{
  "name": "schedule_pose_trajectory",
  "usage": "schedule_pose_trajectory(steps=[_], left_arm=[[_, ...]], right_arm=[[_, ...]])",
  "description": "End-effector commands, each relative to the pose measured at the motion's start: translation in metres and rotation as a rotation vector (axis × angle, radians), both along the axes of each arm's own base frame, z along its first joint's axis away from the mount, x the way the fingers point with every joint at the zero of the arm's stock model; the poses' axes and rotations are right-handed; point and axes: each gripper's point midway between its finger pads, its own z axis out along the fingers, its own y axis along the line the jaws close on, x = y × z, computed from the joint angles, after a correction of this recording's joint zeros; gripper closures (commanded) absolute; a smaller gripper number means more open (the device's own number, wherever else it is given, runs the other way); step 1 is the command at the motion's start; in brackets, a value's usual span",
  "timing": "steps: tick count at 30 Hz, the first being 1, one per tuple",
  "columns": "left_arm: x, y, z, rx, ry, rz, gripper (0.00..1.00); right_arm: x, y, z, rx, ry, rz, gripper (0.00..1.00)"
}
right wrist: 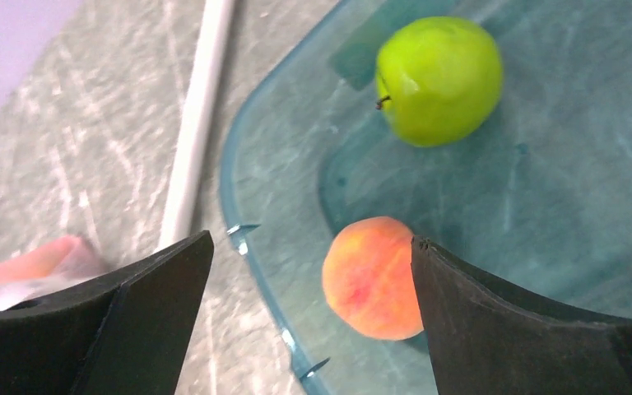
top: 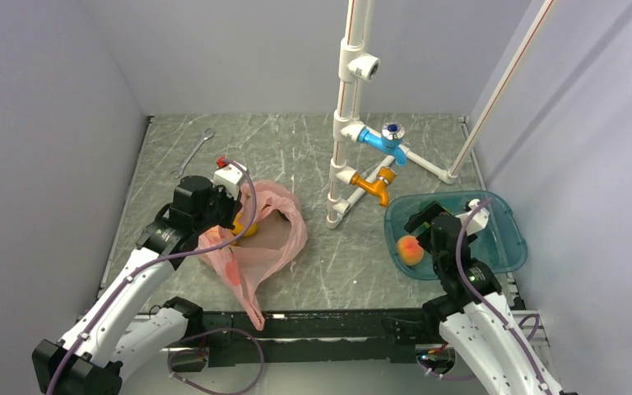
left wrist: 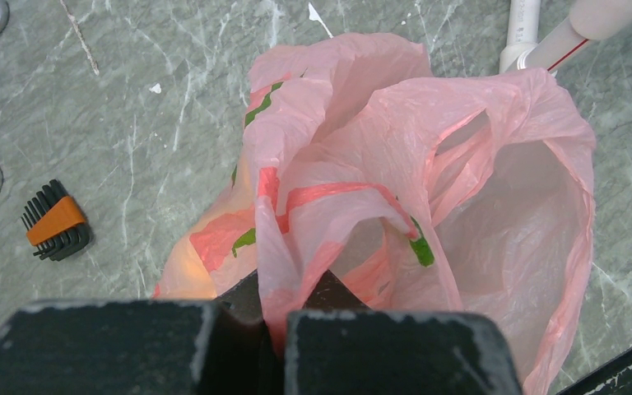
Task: Take the fake fruits out of the plastic bag
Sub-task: Place the fake fruit in the bin, then take out the fake fruit from the plastic bag.
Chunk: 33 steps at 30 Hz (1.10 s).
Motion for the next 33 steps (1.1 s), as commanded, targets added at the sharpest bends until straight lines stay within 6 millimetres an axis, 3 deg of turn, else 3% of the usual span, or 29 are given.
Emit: schedule_pose_trajectory(steps=[1,6,10,14,18,23,26,29,31,33], left_arm=[[0.001,-0.004,0.020,-0.022,-0.039,-0.018,1.00],[0.001,-0.005,0.021,-0.026,-0.042,-0.024,1.00],[0.000,-0.009,0.022,-0.035,-0.038,-0.042,1.00],[-0.001,-0.010,0.023,-0.042,-0.044,-0.047,1.00],[0.000,-0.008,0.022,-0.036,-0.043,-0.038,1.00],[0.001,-0.008,0.021,-0.032,-0.043,-0.033,1.00],[0.001,-0.007,0.020,-0.029,-0.040,-0.029,1.00],[0.002,-0.007,0.020,-0.028,-0.041,-0.028,1.00],[0.002,-0.006,0.018,-0.021,-0.036,-0.022,1.00],[0.003,-0.004,0.017,-0.015,-0.036,-0.015,1.00]], right_arm=[[-0.015,0.029,0.017,0.105,-0.013,0.164,0.12],[-0.035,0.052,0.014,0.202,0.014,0.288,0.22],[-0.047,0.064,0.019,0.219,-0.003,0.388,0.23],[-0.051,0.094,0.032,0.271,-0.101,0.580,0.25],[-0.057,0.116,0.022,0.311,-0.087,0.713,0.24],[-0.077,0.159,0.019,0.396,-0.110,1.004,0.20],[-0.095,0.186,0.029,0.370,-0.235,1.221,0.15],[-0.108,0.214,0.018,0.312,-0.257,1.336,0.14],[-0.112,0.232,0.008,0.233,-0.233,1.338,0.14],[-0.104,0.249,0.011,0.137,-0.261,1.283,0.14]])
